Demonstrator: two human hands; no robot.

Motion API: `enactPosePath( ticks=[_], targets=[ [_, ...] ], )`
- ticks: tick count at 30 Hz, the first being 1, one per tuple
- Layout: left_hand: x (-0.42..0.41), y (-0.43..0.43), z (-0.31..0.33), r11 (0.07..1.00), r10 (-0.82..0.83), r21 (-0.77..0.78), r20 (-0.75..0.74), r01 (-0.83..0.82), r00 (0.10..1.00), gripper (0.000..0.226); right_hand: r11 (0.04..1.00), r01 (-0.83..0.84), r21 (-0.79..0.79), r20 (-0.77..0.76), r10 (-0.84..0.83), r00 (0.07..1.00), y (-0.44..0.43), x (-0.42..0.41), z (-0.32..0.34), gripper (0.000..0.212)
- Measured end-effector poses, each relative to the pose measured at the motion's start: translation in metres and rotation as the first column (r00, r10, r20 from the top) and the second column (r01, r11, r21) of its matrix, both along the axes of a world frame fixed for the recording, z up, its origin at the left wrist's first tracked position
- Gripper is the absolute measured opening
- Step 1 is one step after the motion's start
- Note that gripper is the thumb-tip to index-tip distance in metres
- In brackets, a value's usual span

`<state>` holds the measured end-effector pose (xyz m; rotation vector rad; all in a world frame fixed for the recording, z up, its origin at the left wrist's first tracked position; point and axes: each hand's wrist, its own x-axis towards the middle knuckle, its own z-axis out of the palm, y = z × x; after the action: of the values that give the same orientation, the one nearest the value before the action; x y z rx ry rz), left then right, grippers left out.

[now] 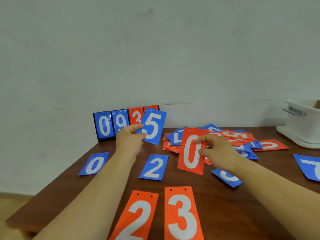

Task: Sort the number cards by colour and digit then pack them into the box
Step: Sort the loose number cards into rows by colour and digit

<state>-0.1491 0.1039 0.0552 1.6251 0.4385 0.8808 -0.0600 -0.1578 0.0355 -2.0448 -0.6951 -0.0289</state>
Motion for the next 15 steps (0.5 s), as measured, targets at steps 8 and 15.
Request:
enactPosePath(
  ticks=[8, 15],
  targets=[
    [-0.029, 0.044, 0.003, 0.994, 0.094, -0.057, 0.091, -0.089, 0.991, 0.036, 0.981, -0.173, 0.085, -0.201, 0.187, 0.961, 0.075, -0.047, 0.002, 0.030],
    [-0.121, 0.139, -0.049, 0.933, 0.313, -0.191, 0.009, -0.306, 0.950, 0.034, 0.910, -0.414, -0.031, -0.316, 0.384, 0.868, 0.195, -0.121, -0.020, 0.030]
  ],
)
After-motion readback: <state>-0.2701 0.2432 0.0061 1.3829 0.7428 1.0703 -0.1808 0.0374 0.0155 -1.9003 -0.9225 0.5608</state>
